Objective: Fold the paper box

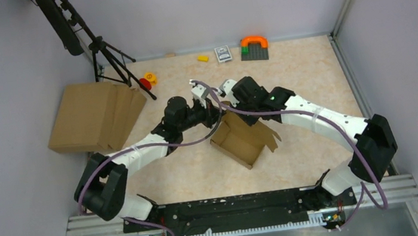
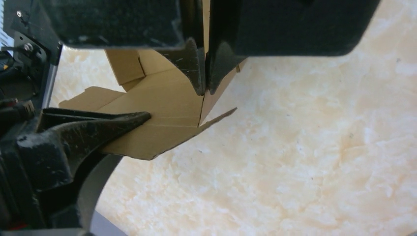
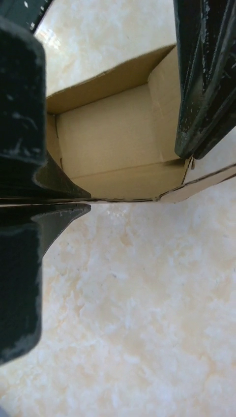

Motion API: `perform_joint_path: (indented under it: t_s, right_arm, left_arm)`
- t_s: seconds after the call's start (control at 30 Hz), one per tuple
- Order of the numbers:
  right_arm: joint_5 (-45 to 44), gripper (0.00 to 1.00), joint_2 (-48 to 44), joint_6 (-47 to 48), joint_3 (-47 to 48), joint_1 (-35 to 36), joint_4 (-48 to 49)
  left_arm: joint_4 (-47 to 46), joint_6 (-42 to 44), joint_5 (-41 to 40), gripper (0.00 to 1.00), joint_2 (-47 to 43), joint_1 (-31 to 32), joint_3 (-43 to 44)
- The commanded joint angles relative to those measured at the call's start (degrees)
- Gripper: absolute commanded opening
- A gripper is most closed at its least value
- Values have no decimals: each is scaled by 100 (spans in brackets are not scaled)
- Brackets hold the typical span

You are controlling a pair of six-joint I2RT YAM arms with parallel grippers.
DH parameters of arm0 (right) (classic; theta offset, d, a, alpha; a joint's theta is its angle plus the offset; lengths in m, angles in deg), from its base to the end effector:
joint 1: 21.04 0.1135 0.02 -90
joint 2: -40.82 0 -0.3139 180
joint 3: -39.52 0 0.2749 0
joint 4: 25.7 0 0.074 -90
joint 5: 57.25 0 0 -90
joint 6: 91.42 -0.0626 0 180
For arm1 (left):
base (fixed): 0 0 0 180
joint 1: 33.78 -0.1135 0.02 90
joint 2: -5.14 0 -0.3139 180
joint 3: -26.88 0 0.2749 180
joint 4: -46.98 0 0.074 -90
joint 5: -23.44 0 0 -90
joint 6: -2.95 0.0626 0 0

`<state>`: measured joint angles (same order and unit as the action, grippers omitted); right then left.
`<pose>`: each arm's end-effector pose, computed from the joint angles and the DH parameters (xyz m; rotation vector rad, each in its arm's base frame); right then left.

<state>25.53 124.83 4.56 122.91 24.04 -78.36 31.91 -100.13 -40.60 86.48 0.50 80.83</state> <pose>0.2481 0.2377 0.3136 -1.0278 2.2732 0.1287 0.2689 -0.2165 0.2696 0.6756 1.7497 -0.9856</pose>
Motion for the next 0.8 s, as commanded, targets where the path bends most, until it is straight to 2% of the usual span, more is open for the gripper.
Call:
perform_joint_path:
  t_s: [0.0,0.33,0.53,0.6,0.7,0.77]
  right_arm:
    - [-962,0,-189,-44,347,-8,283]
    - [-1942,0,-271,-198,75,384,670]
    - [-2007,2,-359,-246,-118,586,701]
    - [-2026,9,-379,-273,-188,619,703]
    - [-2040,30,-429,-316,-305,625,684]
    - [-2051,36,-514,-383,-368,627,664]
  left_arm:
    - [-67,18,-60,0,372,6,640]
    - [-935,-368,8,0,1036,12,390]
    - [-1169,-441,2,0,1052,10,73]
    - [-1134,-399,-49,0,1047,10,21]
    - [-1003,-300,-137,0,1051,11,-1]
    - [-933,-256,-247,0,1030,15,-66]
